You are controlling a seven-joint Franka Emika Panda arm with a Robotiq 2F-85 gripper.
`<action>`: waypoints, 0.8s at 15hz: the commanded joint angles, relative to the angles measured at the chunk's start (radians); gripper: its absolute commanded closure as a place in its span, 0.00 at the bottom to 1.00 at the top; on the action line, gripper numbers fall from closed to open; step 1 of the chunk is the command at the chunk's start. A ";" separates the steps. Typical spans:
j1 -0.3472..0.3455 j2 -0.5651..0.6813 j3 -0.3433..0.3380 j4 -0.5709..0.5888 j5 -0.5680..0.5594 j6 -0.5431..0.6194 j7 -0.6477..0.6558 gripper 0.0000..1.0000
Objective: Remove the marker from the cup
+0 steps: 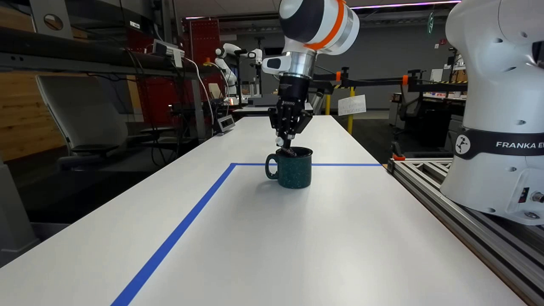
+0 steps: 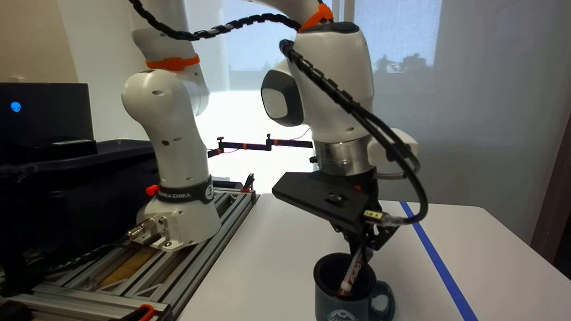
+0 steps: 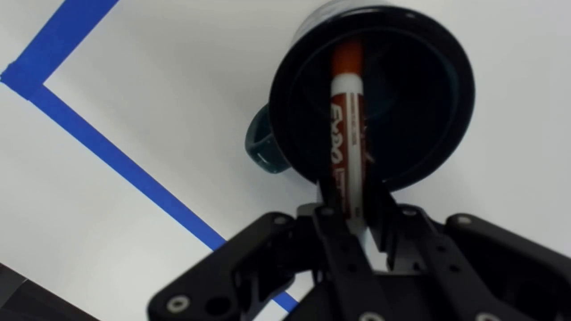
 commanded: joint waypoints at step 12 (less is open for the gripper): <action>-0.045 -0.370 0.225 -0.013 -0.105 -0.201 -0.097 0.95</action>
